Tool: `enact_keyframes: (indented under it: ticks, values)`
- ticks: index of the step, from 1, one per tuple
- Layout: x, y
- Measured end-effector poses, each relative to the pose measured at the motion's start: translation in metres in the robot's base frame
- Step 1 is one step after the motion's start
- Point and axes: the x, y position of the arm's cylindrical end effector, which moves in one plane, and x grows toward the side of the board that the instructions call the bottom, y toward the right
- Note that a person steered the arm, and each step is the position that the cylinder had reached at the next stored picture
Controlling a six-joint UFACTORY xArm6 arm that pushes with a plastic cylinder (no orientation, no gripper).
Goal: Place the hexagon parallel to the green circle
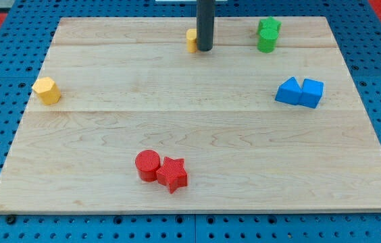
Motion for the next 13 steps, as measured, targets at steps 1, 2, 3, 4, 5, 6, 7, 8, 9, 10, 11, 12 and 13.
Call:
enact_keyframes:
  ticks: [1, 2, 3, 4, 5, 6, 7, 8, 9, 10, 11, 12, 13]
  values:
    - [-0.03, -0.001]
    - [-0.034, -0.008]
    - [-0.033, -0.047]
    - [-0.011, -0.048]
    - [0.084, -0.009]
    - [0.153, -0.049]
    - [0.194, -0.122]
    - [0.2, -0.217]
    - [0.182, -0.279]
    - [0.146, -0.279]
    - [0.123, -0.279]
    - [0.132, -0.317]
    - [0.133, -0.331]
